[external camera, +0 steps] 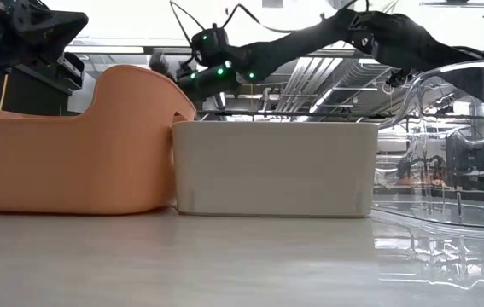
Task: Sort spices by type
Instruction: Put the right green seasoning bottle into the transparent bin
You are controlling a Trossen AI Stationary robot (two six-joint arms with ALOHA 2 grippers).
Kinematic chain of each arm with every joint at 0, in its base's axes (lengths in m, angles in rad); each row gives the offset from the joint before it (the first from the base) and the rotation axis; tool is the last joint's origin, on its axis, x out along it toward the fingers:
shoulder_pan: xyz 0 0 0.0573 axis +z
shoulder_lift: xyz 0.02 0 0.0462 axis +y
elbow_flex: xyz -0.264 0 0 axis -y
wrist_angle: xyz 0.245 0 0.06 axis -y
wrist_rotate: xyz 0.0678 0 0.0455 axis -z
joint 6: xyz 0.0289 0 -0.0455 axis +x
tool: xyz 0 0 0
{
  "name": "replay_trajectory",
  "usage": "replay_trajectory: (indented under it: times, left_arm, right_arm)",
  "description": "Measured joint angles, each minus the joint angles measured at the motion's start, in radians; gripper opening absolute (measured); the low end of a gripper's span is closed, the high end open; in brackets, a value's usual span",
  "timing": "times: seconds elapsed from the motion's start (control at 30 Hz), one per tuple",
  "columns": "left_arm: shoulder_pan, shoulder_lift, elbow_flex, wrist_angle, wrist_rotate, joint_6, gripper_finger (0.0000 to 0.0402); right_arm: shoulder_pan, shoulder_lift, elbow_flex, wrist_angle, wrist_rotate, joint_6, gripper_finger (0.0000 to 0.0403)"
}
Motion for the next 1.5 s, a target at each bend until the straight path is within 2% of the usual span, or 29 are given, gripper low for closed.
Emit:
replay_trajectory:
  times: [0.2, 0.37, 0.6, 0.77, 0.87, 0.97, 1.03, 1.1, 1.23, 1.33, 1.5]
  left_arm:
    - [0.0, 0.0, 0.0, 0.0, 0.0, 0.0, 0.0001]
    - [0.0, 0.0, 0.0, 0.0, 0.0, 0.0, 0.0001]
    - [0.0, 0.0, 0.0, 0.0, 0.0, 0.0, 0.0001]
    - [0.0, 0.0, 0.0, 0.0, 0.0, 0.0, 0.0001]
    - [0.0, 0.0, 0.0, 0.0, 0.0, 0.0, 0.0001]
    - [0.0, 0.0, 0.0, 0.0, 0.0, 0.0, 0.0001]
    - [0.0, 0.0, 0.0, 0.0, 0.0, 0.0, 0.0001]
    - [0.0, 0.0, 0.0, 0.0, 0.0, 0.0, 0.0001]
    - [0.0, 0.0, 0.0, 0.0, 0.0, 0.0, 0.0001]
    - [0.0, 0.0, 0.0, 0.0, 0.0, 0.0, 0.0001]
    - [0.0, 0.0, 0.0, 0.001, 0.0, 0.0, 0.0001]
  right_arm:
    - [0.035, 0.027, -0.025, 0.055, 0.198, 0.005, 0.0001]
    - [0.062, 0.093, -0.025, 0.15, 0.216, 0.055, 0.0]
    - [0.083, 0.149, -0.027, 0.273, 0.334, 0.118, 0.0]
    - [0.079, 0.152, -0.027, 0.321, 0.391, 0.092, 0.0]
    - [0.071, 0.152, -0.026, 0.302, 0.356, 0.091, 0.0]
    - [0.061, 0.151, -0.027, 0.325, 0.177, 0.094, 0.0]
    - [0.057, 0.136, -0.02, 0.346, 0.068, 0.023, 0.0]
    - [0.049, 0.084, -0.017, 0.272, -0.006, -0.061, 0.0]
    - [0.008, -0.11, -0.016, -0.056, -0.093, -0.274, 0.0]
    - [-0.037, -0.244, -0.005, -0.29, -0.1, -0.44, 0.0]
    - [-0.097, -0.391, -0.015, -0.757, -0.085, -0.644, 0.0]
